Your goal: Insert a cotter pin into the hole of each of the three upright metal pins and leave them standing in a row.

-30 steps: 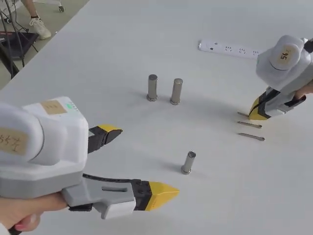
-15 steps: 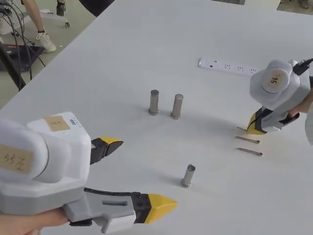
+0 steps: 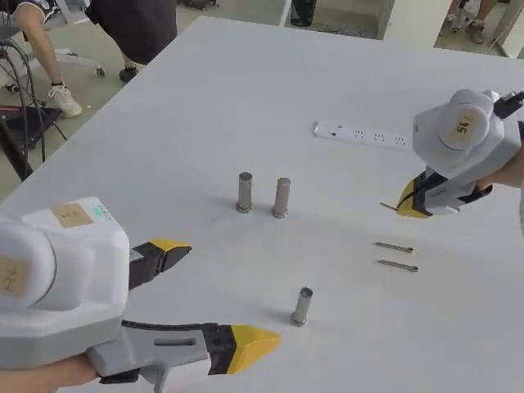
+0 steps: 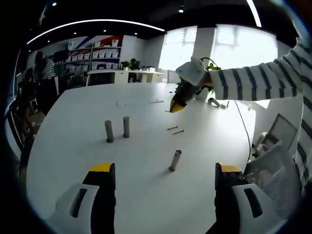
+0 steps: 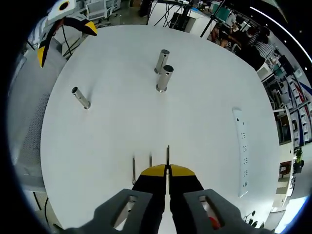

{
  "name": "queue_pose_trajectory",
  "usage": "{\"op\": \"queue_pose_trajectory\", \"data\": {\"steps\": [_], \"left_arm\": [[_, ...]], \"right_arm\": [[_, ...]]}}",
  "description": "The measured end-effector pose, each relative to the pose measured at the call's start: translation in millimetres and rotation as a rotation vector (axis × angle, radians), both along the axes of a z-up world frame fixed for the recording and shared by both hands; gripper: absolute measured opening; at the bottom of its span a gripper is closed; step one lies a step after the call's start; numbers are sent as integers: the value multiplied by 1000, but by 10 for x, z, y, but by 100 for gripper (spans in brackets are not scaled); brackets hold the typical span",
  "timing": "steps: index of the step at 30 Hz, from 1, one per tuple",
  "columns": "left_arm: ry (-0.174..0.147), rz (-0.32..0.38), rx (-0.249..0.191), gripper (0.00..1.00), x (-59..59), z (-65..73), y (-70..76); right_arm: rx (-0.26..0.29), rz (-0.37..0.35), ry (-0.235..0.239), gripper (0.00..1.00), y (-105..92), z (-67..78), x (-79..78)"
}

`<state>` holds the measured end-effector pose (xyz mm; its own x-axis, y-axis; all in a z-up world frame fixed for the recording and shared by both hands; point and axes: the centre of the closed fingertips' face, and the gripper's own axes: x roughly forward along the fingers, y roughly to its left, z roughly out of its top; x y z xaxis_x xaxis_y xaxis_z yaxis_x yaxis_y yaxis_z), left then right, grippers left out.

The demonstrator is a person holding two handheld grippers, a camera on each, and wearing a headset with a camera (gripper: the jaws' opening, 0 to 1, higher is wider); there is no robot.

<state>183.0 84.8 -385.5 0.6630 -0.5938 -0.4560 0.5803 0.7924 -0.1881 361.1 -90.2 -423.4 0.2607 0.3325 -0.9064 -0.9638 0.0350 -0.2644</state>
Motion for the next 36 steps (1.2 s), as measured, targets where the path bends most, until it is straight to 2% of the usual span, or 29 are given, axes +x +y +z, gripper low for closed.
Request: {"op": "queue_pose_trajectory", "data": {"steps": [4,7,9,14,20,27,31,33,36], "left_arm": [[-13,6,-9,80,18,56,-1],[-23,12,-12,78,49,98,1],[-31,14,-10,78,70,122,-2],[-35,6,-31,77,130,187,-74],[-41,-5,-60,73,188,228,-182],[-25,-31,-60,70,204,189,-312],[3,-31,-82,64,220,169,-353],[18,-17,-102,63,244,172,-367],[21,-25,-132,58,272,211,-407]], "right_arm": [[23,13,-33,0,13,129,-71],[77,8,-46,0,53,233,-142],[92,5,-66,0,56,277,-164],[152,1,-112,0,82,391,-292],[179,23,-167,0,106,489,-440],[220,34,-242,0,142,712,-589],[237,42,-280,0,167,792,-680],[264,42,-279,0,202,812,-759],[287,53,-287,0,253,810,-887]]}}
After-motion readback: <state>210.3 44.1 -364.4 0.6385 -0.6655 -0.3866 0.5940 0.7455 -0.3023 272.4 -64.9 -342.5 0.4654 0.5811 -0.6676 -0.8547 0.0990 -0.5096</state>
